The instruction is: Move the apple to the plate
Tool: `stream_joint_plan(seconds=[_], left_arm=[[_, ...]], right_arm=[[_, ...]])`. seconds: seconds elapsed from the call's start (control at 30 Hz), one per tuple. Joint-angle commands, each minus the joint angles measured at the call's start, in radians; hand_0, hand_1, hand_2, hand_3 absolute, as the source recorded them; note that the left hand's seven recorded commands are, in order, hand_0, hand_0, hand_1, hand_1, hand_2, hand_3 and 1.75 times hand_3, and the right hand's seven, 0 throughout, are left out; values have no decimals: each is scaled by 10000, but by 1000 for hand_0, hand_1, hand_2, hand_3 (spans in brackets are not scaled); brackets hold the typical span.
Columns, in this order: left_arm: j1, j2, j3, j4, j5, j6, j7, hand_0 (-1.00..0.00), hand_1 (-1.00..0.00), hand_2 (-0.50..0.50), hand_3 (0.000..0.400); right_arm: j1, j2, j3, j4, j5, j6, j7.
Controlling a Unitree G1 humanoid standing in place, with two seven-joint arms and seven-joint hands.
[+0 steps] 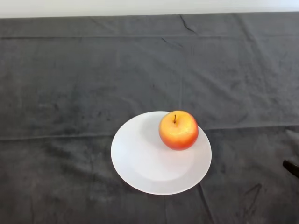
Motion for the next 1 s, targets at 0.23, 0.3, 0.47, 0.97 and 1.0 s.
stream_joint_plan(seconds=[0.23,0.3,0.47,0.97,1.0], left_arm=[[-889,1236,834,1386,-397,-737,384,0,0,0,0],[-916,1365,970,1708,-506,-844,449,0,0,0,0],[-959,1643,1276,2355,-758,-1029,632,0,0,0,0],[-1062,1913,1715,3580,-1232,-1209,1447,0,0,0,0],[-1095,1917,1702,3622,-1238,-1190,1484,0,0,0,0]], right_arm=[[267,195,92,346,308,289,-42],[266,185,107,349,322,280,-52],[263,163,141,357,352,259,-73],[256,111,224,376,427,207,-124],[256,109,228,377,431,204,-126]])
